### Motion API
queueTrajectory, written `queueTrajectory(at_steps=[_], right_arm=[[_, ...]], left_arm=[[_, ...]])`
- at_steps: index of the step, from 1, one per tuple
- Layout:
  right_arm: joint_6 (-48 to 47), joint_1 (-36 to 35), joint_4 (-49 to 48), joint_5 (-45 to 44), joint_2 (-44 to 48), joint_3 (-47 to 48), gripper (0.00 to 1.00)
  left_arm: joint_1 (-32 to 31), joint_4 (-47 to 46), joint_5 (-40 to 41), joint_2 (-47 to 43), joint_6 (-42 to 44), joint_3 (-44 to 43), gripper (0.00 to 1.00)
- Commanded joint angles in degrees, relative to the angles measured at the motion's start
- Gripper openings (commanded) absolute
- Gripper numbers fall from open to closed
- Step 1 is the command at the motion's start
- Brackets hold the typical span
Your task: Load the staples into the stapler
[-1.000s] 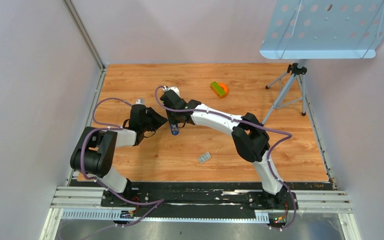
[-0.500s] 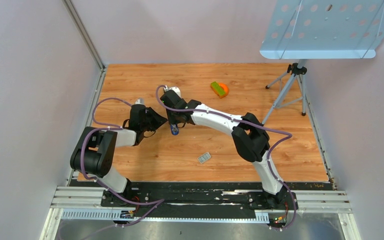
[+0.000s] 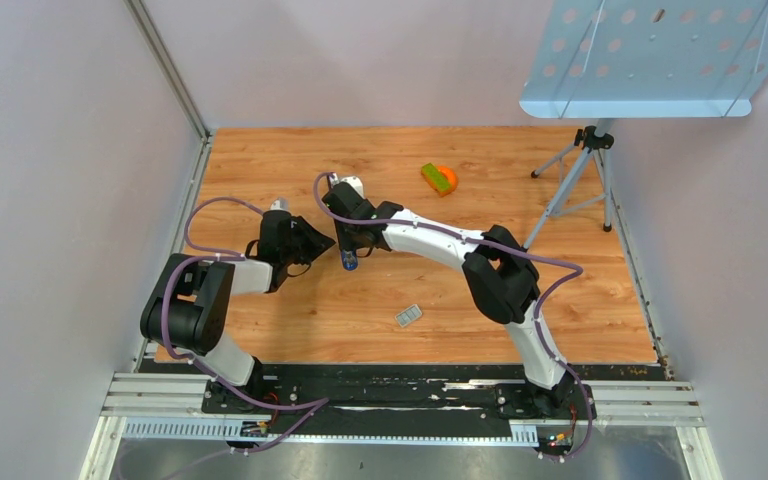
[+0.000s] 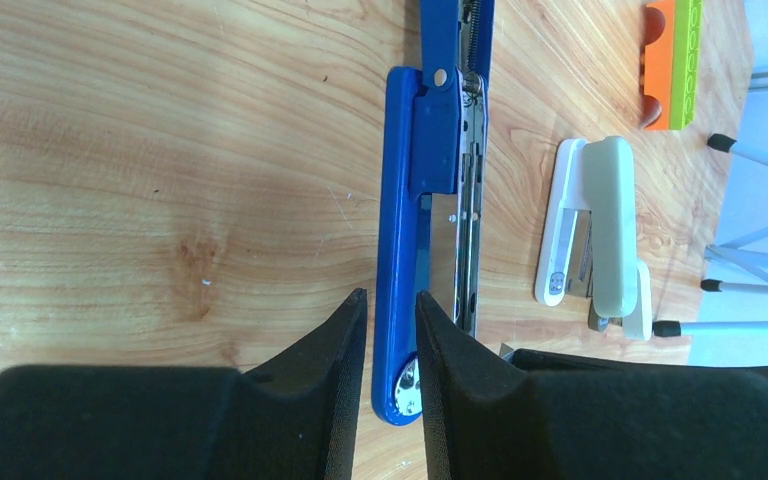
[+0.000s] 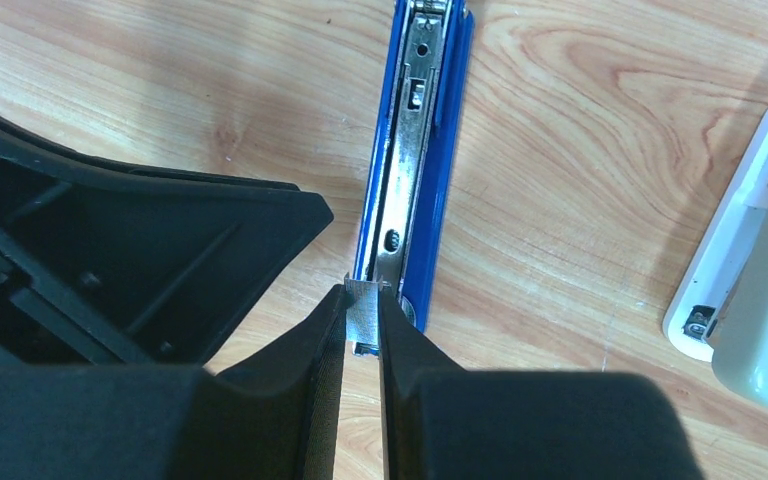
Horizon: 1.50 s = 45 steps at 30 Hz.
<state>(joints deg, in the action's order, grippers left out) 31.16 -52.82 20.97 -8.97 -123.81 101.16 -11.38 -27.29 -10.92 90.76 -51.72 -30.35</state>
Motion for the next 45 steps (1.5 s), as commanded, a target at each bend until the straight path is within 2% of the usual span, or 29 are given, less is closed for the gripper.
queueTrajectory(at_steps=[1,45], right_arm=[[1.1,0.9,0.4,0.3,-0.8,-1.3,0.18],[2.8,1.9,-1.0,3.3,0.2,-2.3,0.17]], left_arm=[[0.5,-0.7,0.0,-1.4,-0.1,0.9,0.27],[0.5,-0.9,-0.2,-1.1,0.1,0.8,0.27]])
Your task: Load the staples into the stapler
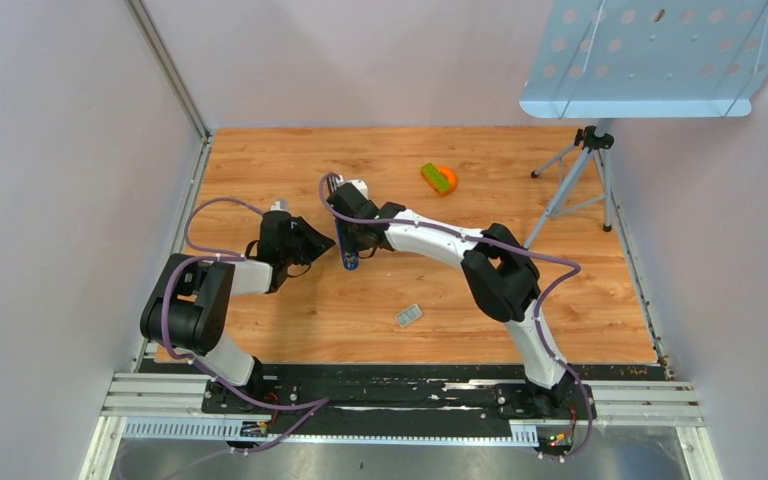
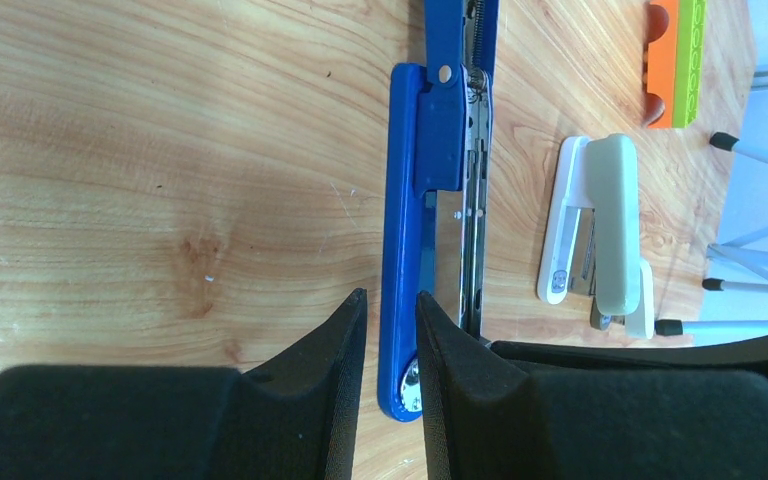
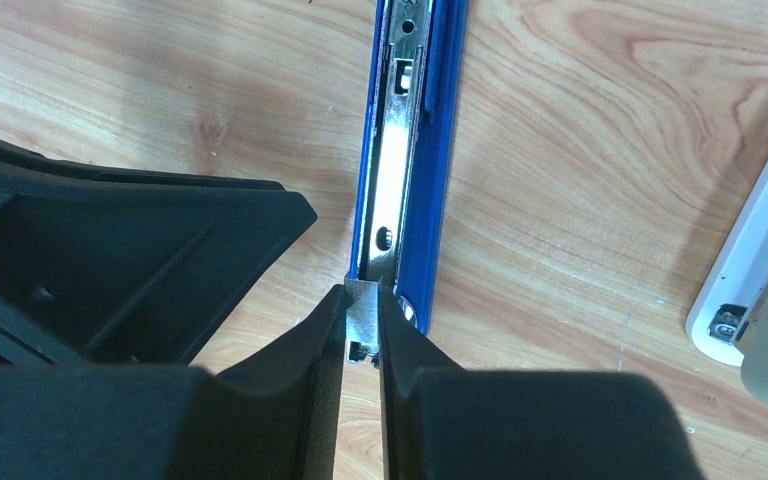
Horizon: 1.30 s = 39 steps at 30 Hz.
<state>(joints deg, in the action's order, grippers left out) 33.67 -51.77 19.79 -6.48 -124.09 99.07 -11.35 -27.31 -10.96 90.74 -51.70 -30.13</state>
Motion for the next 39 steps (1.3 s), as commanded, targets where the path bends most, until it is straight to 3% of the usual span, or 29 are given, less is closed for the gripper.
queueTrajectory(at_steps=[1,39], right_arm=[[0.3,1.0,0.0,1.0,0.7,-0.2,0.18],[-1.9,2.7,-0.8,5.0,3.0,0.0,0.18]], left_arm=[[0.5,-0.9,-0.2,-1.1,0.1,0.6,0.27],[0.4,-0.6,-0.3,-0.5,0.5,-0.1,0.27]])
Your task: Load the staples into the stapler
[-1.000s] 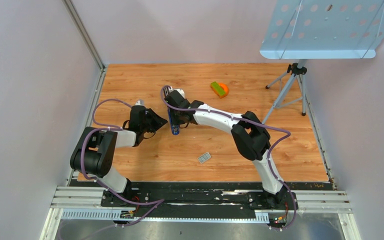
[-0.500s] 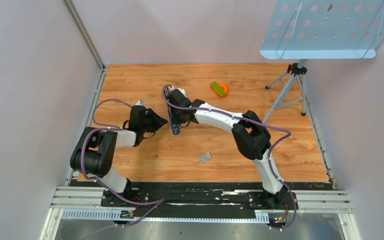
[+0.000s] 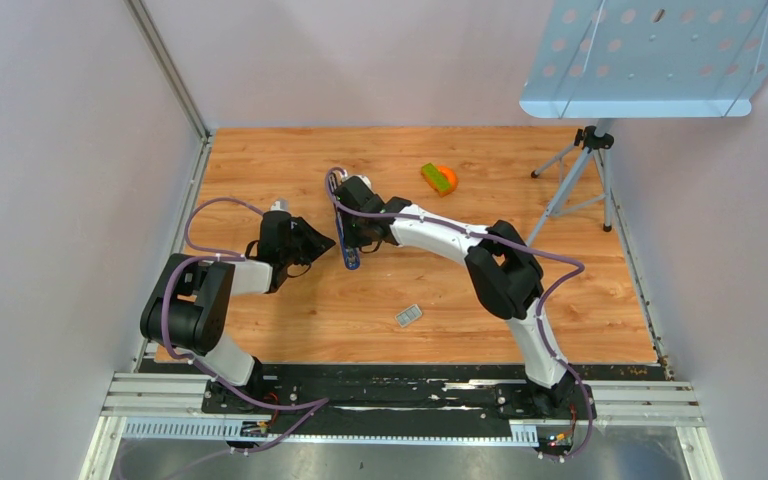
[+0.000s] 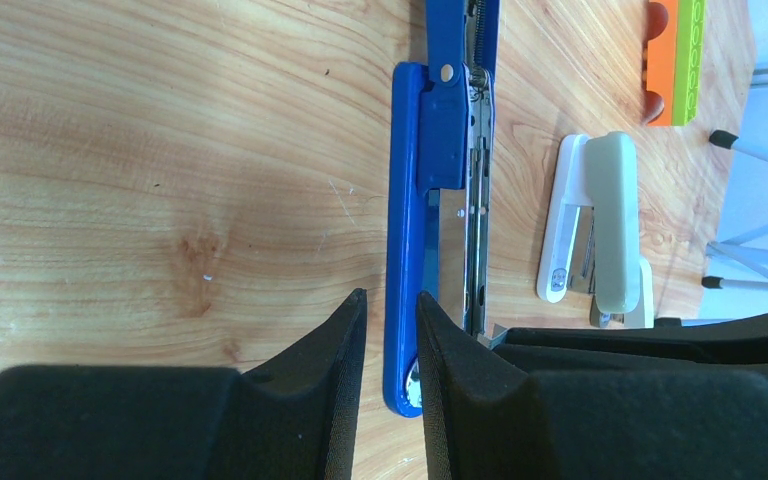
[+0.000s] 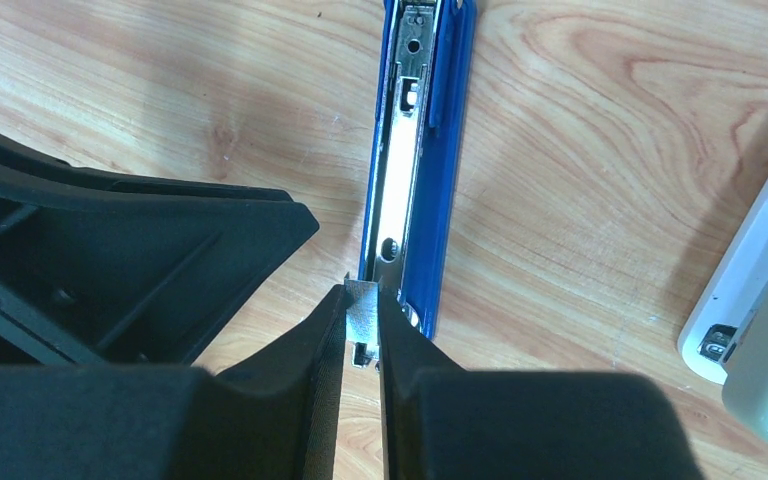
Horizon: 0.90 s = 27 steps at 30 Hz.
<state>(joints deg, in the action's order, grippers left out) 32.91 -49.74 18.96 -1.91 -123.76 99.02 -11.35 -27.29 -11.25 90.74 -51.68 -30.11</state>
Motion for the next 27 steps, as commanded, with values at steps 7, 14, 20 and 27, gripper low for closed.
queueTrajectory(at_steps=[7,14,20,27], right_arm=[[-1.4,0.6,0.0,0.4,2.3,-0.3,0.18],[-1.8,0.8,0.0,0.2,1.5,-1.5,0.18],[-2.0,1.0,-0.1,0.0,1.2,-1.8,0.17],[-2.2,1.1,-0.1,0.0,0.9,-2.5,0.17]], left_arm=[[0.5,-0.9,-0.1,-0.1,0.1,0.0,0.27],[0.4,-1.1,-0.1,0.0,0.1,0.1,0.27],[0.5,-1.1,-0.1,0.1,0.0,0.1,0.27],[0.5,-1.3,-0.1,0.3,0.0,0.1,0.27]])
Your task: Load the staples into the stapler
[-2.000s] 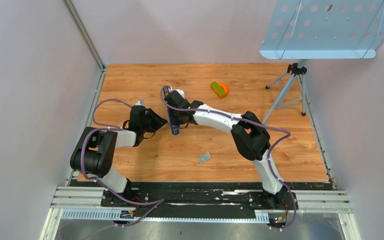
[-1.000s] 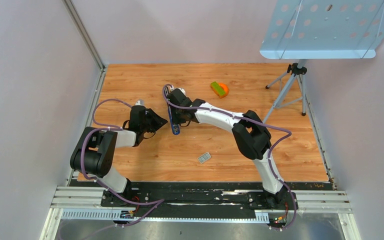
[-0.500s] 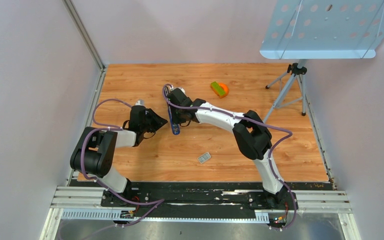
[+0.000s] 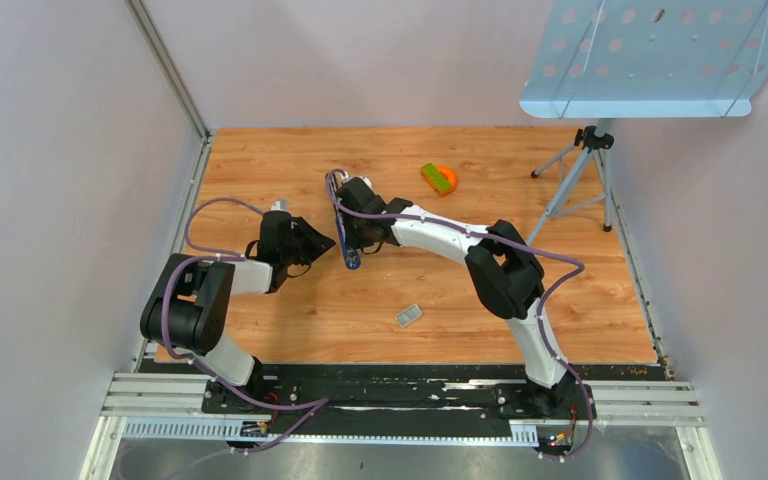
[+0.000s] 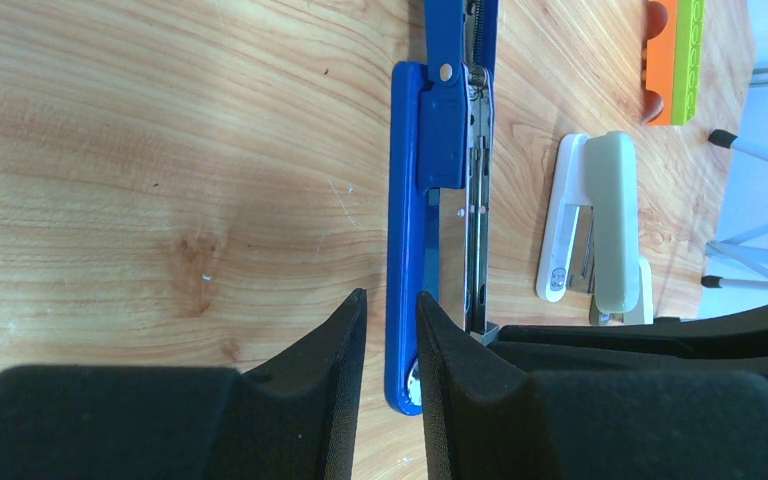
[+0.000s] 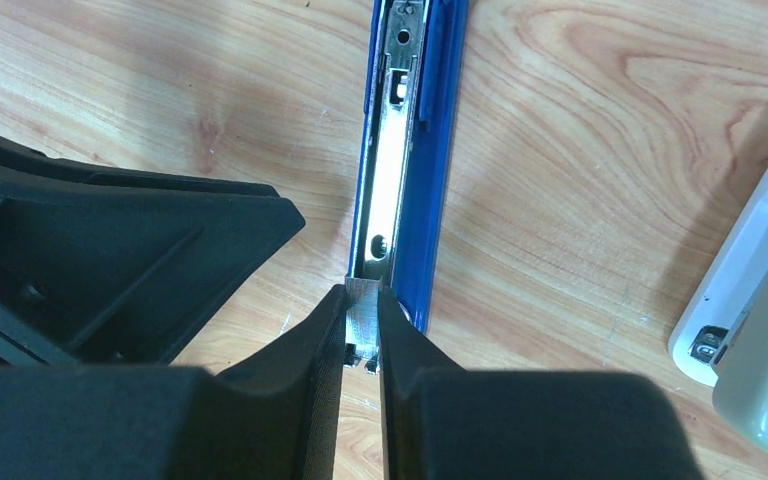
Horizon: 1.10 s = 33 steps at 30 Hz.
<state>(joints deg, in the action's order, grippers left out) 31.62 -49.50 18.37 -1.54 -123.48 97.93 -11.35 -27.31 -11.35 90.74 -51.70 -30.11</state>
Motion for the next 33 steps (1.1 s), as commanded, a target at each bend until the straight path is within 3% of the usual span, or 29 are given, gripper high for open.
queueTrajectory(at_steps=[1,33], right_arm=[[-1.0,0.9,0.5,-0.4,0.7,-1.5,0.17],[-1.7,0.3,0.2,-0.4,2.3,-4.9,0.19]], left_arm=[[0.4,-1.3,0.0,0.3,0.0,0.1,0.27],[0.5,-2.5,-0.3,1.5,-0.9,0.4,0.27]])
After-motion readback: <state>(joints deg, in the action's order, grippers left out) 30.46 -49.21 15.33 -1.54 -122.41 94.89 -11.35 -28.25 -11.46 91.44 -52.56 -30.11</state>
